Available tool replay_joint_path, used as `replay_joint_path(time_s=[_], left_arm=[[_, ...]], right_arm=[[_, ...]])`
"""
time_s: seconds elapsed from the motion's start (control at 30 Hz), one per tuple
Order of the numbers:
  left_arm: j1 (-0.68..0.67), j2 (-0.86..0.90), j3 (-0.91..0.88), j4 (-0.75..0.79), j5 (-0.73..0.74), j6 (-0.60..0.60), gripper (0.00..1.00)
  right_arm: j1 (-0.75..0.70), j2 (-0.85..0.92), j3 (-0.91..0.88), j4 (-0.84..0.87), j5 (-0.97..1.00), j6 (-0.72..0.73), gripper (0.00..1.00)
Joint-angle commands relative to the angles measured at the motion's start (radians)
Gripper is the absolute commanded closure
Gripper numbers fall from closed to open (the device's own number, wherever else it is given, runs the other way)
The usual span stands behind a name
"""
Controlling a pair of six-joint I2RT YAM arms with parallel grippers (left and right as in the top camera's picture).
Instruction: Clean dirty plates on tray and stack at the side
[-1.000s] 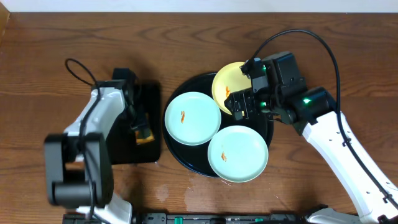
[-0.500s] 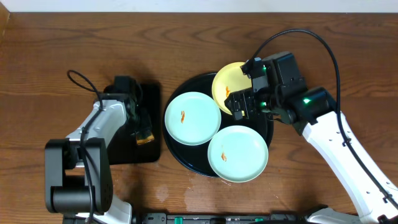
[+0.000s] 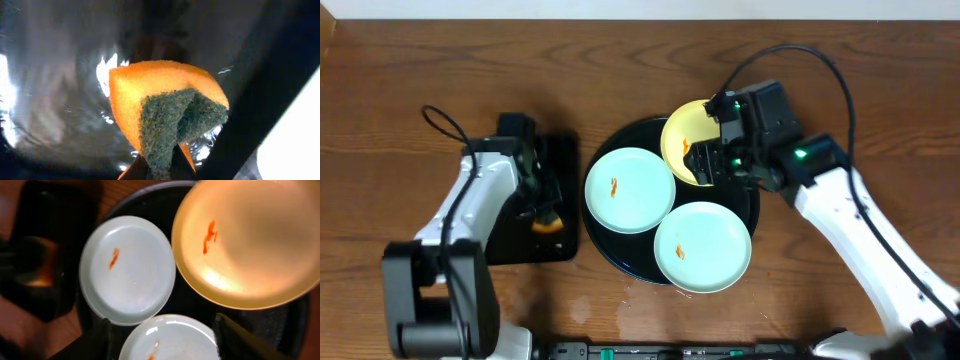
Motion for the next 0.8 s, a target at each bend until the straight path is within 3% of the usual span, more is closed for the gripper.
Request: replay_joint_path(time_s=[0.0,0.17,0.37,0.77], left_arm=[[0.002,-0.090,0.060,-0.023,-0.006,0.006,0.92],[-0.006,-0.158,0.060,-0.025,0.097,0.012,0.93],[-0.077,-0.169,0.059,-0.002,0.155,0.014,0.92],[-0.234,-0.166,0.058,0.106,0.099,0.013,0.93]], right_arm=[[0.008,0.134,-0.001,0.024,0.005,0.098,0.44],[0.012,0.293,-0.001,0.094,-0.141,0.115,0.60],[0.036,0.423,-0.001,0.211,-0.166,0.178,0.66],[0.108,0.494,-0.002,0.215,0.018,0.393,0.85]])
